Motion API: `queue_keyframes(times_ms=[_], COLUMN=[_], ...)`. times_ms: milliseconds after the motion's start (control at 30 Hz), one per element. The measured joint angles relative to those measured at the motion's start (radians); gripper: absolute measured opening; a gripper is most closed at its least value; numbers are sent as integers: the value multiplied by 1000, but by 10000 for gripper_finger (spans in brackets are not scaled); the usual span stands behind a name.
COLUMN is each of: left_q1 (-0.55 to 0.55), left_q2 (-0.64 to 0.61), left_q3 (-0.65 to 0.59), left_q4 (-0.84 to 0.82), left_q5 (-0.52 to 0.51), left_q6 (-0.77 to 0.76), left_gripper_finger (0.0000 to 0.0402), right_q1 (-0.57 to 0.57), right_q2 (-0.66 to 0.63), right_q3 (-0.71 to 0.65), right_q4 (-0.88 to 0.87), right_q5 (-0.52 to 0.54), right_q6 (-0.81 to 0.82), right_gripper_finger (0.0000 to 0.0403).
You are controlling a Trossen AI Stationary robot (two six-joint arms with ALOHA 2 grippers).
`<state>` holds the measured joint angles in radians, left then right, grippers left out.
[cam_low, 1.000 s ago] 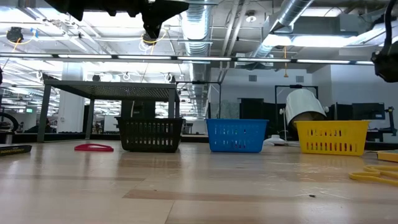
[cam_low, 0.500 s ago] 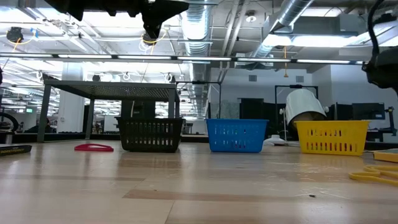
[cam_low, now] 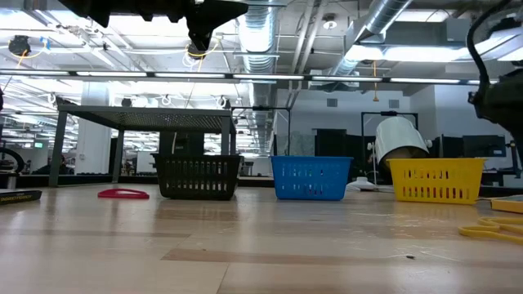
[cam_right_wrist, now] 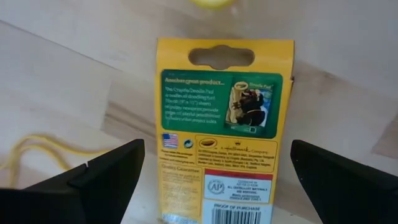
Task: Pick & Place Office Desk Supplies
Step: Put the crayon box into the black basket
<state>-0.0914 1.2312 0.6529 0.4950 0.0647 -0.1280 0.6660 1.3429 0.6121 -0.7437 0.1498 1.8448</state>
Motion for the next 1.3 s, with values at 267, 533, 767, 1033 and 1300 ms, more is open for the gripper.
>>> queue_keyframes(times_ms=[267, 533, 767, 1033, 1300], left_q1=[0, 0, 0, 0, 0], left_q2=[0, 0, 0, 0, 0], left_q3=[0, 0, 0, 0, 0], left_q4=[1, 0, -1, -1, 0], left_q5=[0, 1, 1, 1, 1], left_q6=[0, -1, -1, 0, 0], left_gripper_finger=[208, 208, 208, 208, 208], right_q1=[-9, -12, -8, -11, -11], right_q2=[161, 174, 175, 171, 120], right_q3=[27, 56, 55, 55, 50], right_q4=[31, -7, -4, -2, 2], right_q5=[-67, -56, -43, -45, -38], right_q6=[-67, -49, -38, -39, -61], right_gripper_finger=[399, 387, 379, 350, 283])
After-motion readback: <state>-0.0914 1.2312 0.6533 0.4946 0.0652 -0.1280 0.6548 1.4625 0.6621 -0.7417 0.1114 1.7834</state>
